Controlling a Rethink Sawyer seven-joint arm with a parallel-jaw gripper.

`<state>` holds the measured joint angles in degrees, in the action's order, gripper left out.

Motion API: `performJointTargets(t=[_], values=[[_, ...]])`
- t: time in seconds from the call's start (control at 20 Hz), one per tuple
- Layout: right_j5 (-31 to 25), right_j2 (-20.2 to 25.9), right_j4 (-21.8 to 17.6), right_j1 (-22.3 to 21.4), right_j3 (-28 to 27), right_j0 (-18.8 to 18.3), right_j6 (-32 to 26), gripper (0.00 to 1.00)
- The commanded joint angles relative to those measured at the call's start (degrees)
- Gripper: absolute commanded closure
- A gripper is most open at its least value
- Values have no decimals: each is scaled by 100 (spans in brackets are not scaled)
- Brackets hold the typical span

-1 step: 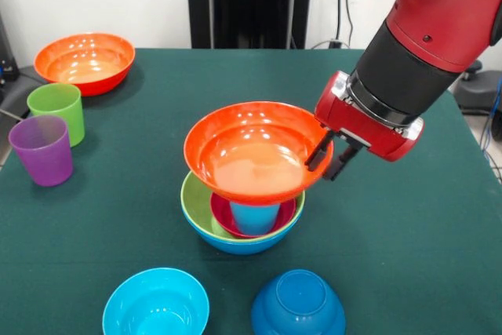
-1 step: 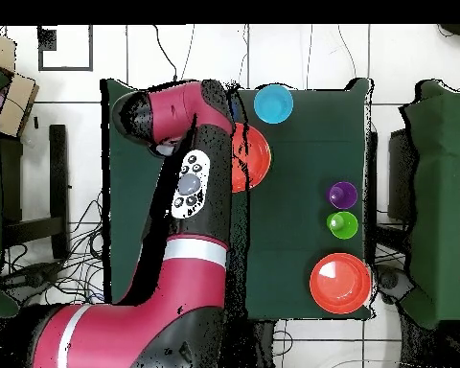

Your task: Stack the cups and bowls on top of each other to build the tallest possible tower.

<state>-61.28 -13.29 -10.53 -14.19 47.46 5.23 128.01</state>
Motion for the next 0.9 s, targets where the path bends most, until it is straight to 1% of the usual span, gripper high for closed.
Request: performJointTargets(t=[0.05, 0.55, 0.7, 0.8, 0.9], values=[[-134, 629, 32, -158, 301, -38, -584, 0], [-108, 645, 23, -159, 292, -59, -578, 0], [-61, 652, 20, -197, 378, -61, -583, 0], [-106, 646, 22, -195, 365, -53, -572, 0], [-289, 620, 37, -199, 314, -20, -533, 0]])
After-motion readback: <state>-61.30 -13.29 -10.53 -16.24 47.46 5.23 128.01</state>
